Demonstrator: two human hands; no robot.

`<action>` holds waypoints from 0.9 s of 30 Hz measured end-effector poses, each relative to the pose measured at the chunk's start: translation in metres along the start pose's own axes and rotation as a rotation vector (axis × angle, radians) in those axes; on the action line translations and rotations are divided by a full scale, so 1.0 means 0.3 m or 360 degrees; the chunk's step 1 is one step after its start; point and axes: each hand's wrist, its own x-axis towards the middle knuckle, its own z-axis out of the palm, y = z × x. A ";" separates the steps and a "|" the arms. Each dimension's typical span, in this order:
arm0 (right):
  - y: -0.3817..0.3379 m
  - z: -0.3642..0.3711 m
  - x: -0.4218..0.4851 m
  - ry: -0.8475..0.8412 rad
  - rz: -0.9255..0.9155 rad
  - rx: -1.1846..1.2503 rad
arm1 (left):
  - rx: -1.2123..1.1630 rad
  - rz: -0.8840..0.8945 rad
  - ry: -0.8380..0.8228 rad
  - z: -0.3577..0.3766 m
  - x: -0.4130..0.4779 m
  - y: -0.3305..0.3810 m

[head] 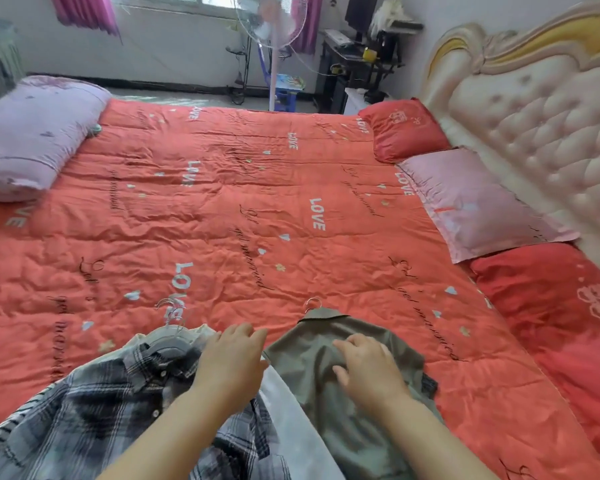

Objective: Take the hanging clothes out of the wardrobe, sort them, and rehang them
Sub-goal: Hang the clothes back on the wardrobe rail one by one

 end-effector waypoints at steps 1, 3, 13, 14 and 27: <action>0.047 0.018 0.069 -0.0018 -0.0041 0.0000 | -0.0020 -0.0049 0.0010 0.026 0.043 0.019; 0.135 0.064 0.206 -0.0066 -0.0110 -0.0040 | -0.0104 -0.0079 0.0060 0.093 0.125 0.043; 0.375 0.378 0.799 -0.0275 -0.0147 -0.0109 | -0.0156 -0.0143 0.0265 0.509 0.493 0.064; 0.385 0.414 0.847 -0.0292 -0.0144 -0.0107 | -0.0176 -0.0146 0.0270 0.544 0.524 0.059; 0.372 0.690 1.168 -0.0130 -0.0064 0.0148 | -0.0265 -0.0253 0.0179 0.831 0.629 0.012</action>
